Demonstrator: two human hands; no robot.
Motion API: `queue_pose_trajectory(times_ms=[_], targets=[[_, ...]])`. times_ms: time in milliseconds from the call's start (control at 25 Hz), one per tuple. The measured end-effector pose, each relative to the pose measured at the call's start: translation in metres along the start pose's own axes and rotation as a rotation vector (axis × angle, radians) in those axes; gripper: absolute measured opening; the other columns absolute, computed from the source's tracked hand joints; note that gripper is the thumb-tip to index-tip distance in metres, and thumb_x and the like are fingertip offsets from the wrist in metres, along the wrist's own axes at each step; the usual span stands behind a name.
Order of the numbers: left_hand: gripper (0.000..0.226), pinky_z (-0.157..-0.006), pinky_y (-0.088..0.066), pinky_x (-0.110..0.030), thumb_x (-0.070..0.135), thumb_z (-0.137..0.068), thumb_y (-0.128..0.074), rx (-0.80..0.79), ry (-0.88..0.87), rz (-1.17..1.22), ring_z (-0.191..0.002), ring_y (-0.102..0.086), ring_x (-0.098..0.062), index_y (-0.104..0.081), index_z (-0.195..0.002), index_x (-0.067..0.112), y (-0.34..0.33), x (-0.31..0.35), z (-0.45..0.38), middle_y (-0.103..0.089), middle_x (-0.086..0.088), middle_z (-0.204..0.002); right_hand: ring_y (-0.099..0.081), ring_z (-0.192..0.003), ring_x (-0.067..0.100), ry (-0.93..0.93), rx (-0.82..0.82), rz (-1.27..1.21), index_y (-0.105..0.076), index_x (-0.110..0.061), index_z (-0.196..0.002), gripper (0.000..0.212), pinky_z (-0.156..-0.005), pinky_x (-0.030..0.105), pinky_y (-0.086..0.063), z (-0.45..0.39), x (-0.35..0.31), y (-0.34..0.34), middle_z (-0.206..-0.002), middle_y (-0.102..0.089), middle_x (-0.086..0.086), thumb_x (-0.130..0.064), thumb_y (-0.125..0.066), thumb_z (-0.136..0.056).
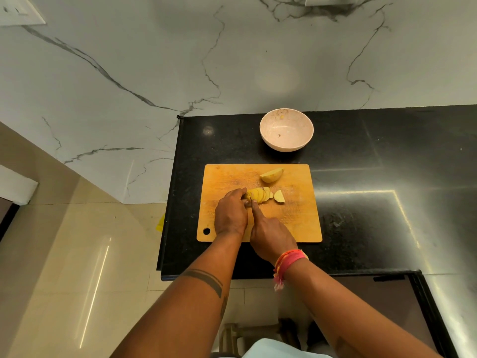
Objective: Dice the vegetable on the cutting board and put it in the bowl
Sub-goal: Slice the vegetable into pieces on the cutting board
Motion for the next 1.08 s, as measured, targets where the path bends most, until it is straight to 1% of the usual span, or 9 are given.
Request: queue_pose_trajectory(times_ms=[80,160,320,440,560,800,920,1000,1080], targets=[[0.037,-0.104,-0.047,-0.034,0.013,-0.101,-0.057,0.013,0.011,-0.001,-0.124,-0.058,-0.020,-0.061,-0.137,0.021,0.000,0.002,0.002,-0.063,0.000,-0.135,-0.052,-0.067,0.030,-0.002,-0.010,0.013,-0.003,-0.028,-0.162,0.072,-0.059,0.037,-0.038,0.019,0.011,-0.008,-0.077,-0.053,0.010,-0.017,-0.037,-0.099],[0.037,-0.104,-0.046,-0.034,0.014,-0.101,-0.058,0.019,0.015,-0.017,-0.126,-0.057,-0.020,-0.060,-0.137,0.022,-0.001,0.002,0.003,-0.062,0.001,-0.137,-0.055,-0.064,0.027,0.004,-0.010,0.033,0.000,-0.031,-0.162,0.073,-0.055,0.036,-0.039,0.033,0.021,-0.012,-0.076,-0.057,0.009,-0.019,-0.037,-0.101],[0.037,-0.106,-0.043,-0.031,0.015,-0.100,-0.060,0.020,0.011,-0.002,-0.128,-0.055,-0.018,-0.061,-0.137,0.023,0.002,0.000,0.003,-0.061,0.002,-0.138,-0.048,-0.050,0.018,0.003,0.027,0.016,-0.005,-0.036,-0.161,0.067,-0.044,0.033,-0.027,0.049,0.034,-0.008,-0.064,-0.052,0.001,-0.024,-0.036,-0.103],[0.034,-0.103,-0.045,-0.030,0.017,-0.100,-0.061,0.030,0.028,0.006,-0.122,-0.057,-0.016,-0.063,-0.133,0.023,0.002,-0.001,0.003,-0.064,0.003,-0.133,-0.052,-0.049,0.018,0.035,0.106,-0.038,-0.010,-0.036,-0.160,0.063,-0.044,0.035,-0.035,0.053,0.032,0.000,-0.061,-0.055,-0.001,-0.026,-0.037,-0.103],[0.032,-0.101,-0.051,-0.033,0.018,-0.099,-0.062,0.029,0.034,0.024,-0.117,-0.060,-0.016,-0.064,-0.131,0.022,0.001,-0.004,0.003,-0.066,0.002,-0.127,-0.055,-0.053,0.020,0.055,0.148,-0.062,-0.013,-0.035,-0.159,0.061,-0.048,0.036,-0.037,0.036,0.017,0.007,-0.064,-0.058,0.002,-0.025,-0.036,-0.103],[0.033,-0.095,-0.050,-0.031,0.018,-0.098,-0.062,0.016,0.015,0.042,-0.115,-0.061,-0.016,-0.065,-0.130,0.023,-0.001,-0.008,0.001,-0.067,0.003,-0.126,-0.058,-0.060,0.025,0.042,0.102,-0.040,-0.014,-0.032,-0.161,0.063,-0.054,0.039,-0.047,0.011,0.003,0.004,-0.072,-0.061,0.007,-0.023,-0.035,-0.102],[0.028,-0.084,-0.047,-0.026,0.018,-0.100,-0.059,0.012,0.001,0.034,-0.110,-0.062,-0.016,-0.067,-0.127,0.023,0.000,-0.007,0.002,-0.068,0.003,-0.121,-0.057,-0.060,0.026,0.054,0.067,-0.036,-0.013,-0.030,-0.161,0.063,-0.054,0.040,-0.047,0.001,-0.001,0.006,-0.072,-0.061,0.008,-0.023,-0.034,-0.102],[0.023,-0.077,-0.045,-0.026,0.020,-0.101,-0.056,0.023,-0.021,0.041,-0.102,-0.063,-0.017,-0.069,-0.121,0.023,0.000,-0.008,0.002,-0.070,0.002,-0.115,-0.060,-0.068,0.031,0.070,0.038,-0.028,-0.015,-0.028,-0.161,0.063,-0.057,0.040,-0.046,-0.013,-0.004,0.006,-0.082,-0.065,0.014,-0.023,-0.033,-0.102],[0.019,-0.074,-0.047,-0.029,0.022,-0.101,-0.055,0.036,-0.042,0.044,-0.095,-0.063,-0.016,-0.070,-0.113,0.024,0.000,-0.010,0.002,-0.070,0.002,-0.109,-0.061,-0.076,0.037,0.069,0.023,-0.009,-0.015,-0.028,-0.161,0.063,-0.060,0.038,-0.042,-0.025,-0.004,0.007,-0.091,-0.066,0.019,-0.024,-0.034,-0.102]])
Point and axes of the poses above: each hand's wrist, its own z-axis away from the middle knuckle, its own y-axis out of the back of the hand, x = y × z, the point moved 3 cm from there along -z, towards the middle knuckle
